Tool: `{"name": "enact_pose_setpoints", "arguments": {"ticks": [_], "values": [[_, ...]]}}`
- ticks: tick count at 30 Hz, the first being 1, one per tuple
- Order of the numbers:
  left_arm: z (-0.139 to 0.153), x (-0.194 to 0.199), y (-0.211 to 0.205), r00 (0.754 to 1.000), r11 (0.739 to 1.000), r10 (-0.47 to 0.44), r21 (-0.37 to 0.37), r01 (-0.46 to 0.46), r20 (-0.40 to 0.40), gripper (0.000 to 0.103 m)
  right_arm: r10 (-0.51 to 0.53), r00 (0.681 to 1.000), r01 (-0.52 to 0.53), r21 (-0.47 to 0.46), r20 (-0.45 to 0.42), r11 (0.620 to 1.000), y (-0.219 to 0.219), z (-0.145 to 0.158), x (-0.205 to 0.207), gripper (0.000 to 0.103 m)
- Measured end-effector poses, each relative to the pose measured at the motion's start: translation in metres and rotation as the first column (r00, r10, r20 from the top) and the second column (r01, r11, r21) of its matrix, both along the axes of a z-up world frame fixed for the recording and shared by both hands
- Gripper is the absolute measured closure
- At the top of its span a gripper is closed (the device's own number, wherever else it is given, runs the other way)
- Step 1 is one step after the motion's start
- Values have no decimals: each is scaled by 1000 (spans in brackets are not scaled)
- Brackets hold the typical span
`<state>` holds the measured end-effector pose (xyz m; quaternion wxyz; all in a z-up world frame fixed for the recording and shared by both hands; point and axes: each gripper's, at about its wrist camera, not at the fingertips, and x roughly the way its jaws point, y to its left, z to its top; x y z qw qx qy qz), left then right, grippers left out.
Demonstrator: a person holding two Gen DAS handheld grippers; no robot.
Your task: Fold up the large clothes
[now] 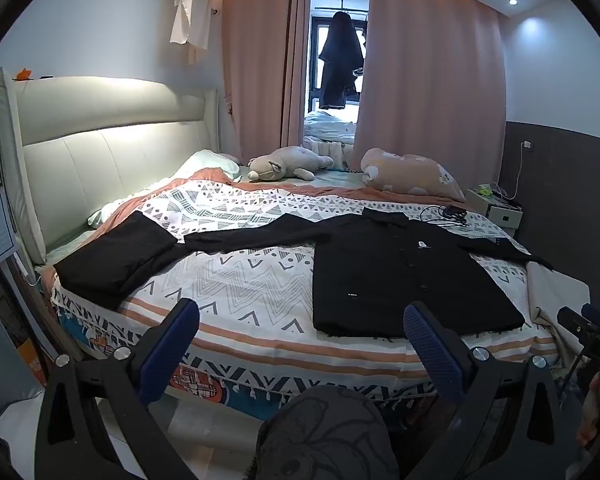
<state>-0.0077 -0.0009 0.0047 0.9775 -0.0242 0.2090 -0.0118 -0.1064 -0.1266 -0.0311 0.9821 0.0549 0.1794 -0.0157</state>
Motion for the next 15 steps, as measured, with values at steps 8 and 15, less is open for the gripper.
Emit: {"name": "enact_pose_setpoints", "arguments": {"ticks": [8,15], "values": [[0,-1,1,1000,1000,-6,-8,6,-2,0,1,1000,-1,5,-6,1000,-1,1,1,0],[0,-2,0,1000,1000,-5,-9,5,-1,0,3,1000,-3,6,-6,1000,-1,0,0,0]]}}
